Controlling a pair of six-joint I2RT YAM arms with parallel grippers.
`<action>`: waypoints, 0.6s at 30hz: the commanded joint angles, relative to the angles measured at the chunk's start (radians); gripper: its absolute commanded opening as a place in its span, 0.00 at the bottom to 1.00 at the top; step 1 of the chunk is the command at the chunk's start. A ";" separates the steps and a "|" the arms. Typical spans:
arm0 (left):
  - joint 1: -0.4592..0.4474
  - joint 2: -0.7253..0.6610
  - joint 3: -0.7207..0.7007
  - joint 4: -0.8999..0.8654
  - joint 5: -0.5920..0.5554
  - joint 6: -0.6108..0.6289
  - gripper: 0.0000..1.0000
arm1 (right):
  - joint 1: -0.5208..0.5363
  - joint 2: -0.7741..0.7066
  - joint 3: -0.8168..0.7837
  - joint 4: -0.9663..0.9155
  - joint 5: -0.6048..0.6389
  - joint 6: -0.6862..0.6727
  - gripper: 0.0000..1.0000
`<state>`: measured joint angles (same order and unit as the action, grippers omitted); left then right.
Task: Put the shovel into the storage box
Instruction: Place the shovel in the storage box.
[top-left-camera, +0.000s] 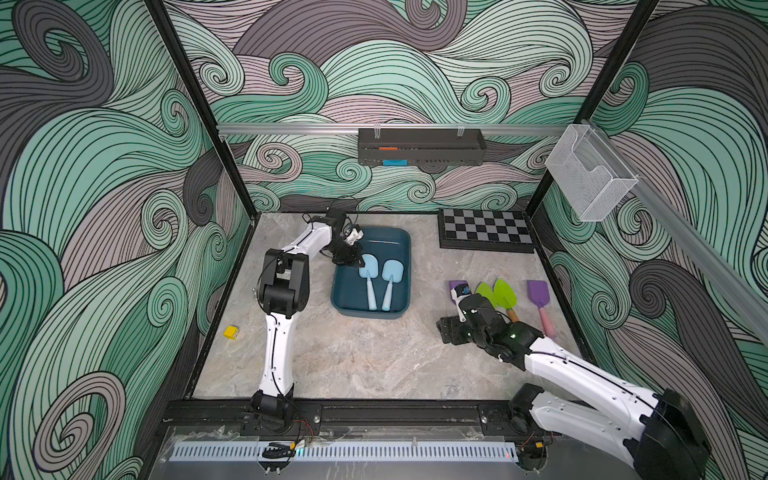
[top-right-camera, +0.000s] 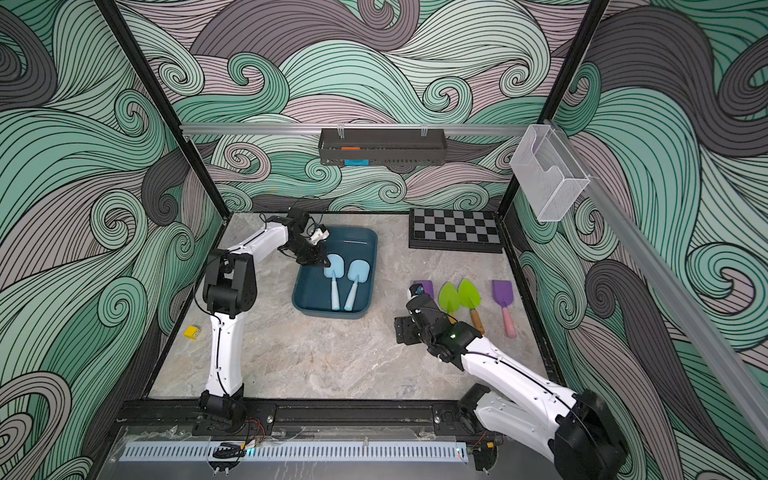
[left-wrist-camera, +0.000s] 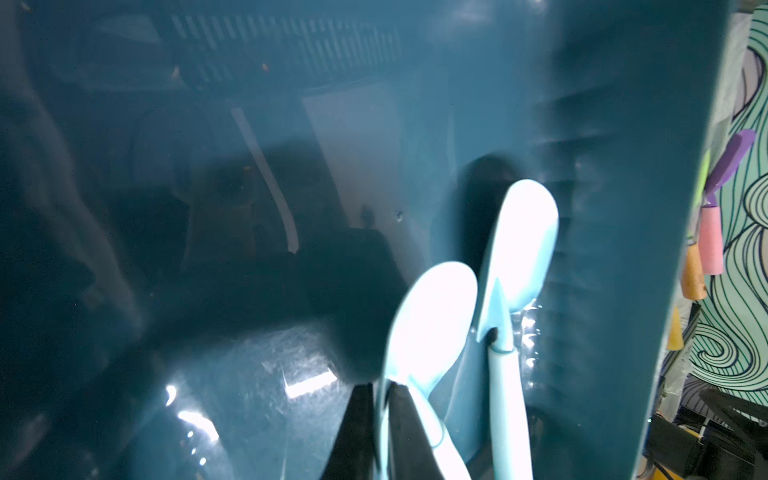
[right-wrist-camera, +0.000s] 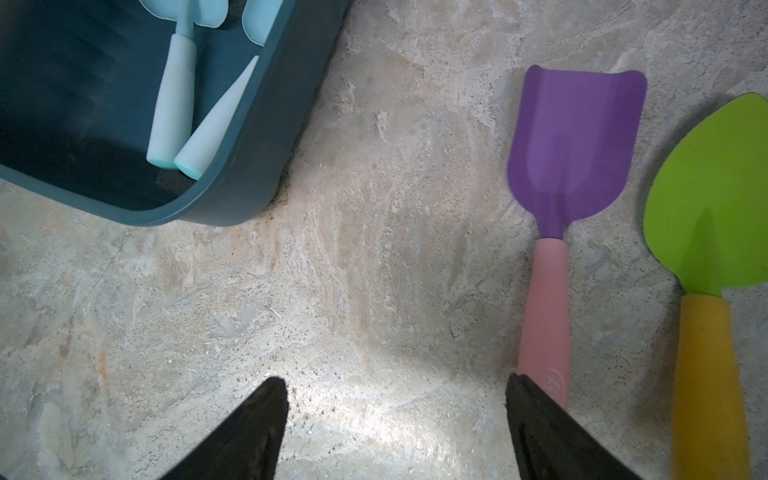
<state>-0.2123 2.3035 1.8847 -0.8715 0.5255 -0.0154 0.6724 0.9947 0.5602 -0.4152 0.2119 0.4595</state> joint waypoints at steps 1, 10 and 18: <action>-0.002 0.022 -0.003 0.020 -0.027 -0.006 0.19 | -0.009 0.001 0.003 -0.021 0.018 0.012 0.85; -0.007 -0.042 -0.006 -0.001 -0.096 -0.018 0.33 | -0.044 0.015 0.005 -0.033 0.047 0.038 0.86; -0.036 -0.174 -0.054 0.029 -0.096 -0.047 0.37 | -0.158 0.078 0.015 -0.028 0.055 0.067 0.86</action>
<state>-0.2329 2.2234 1.8404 -0.8570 0.4255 -0.0460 0.5465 1.0515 0.5602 -0.4381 0.2436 0.5037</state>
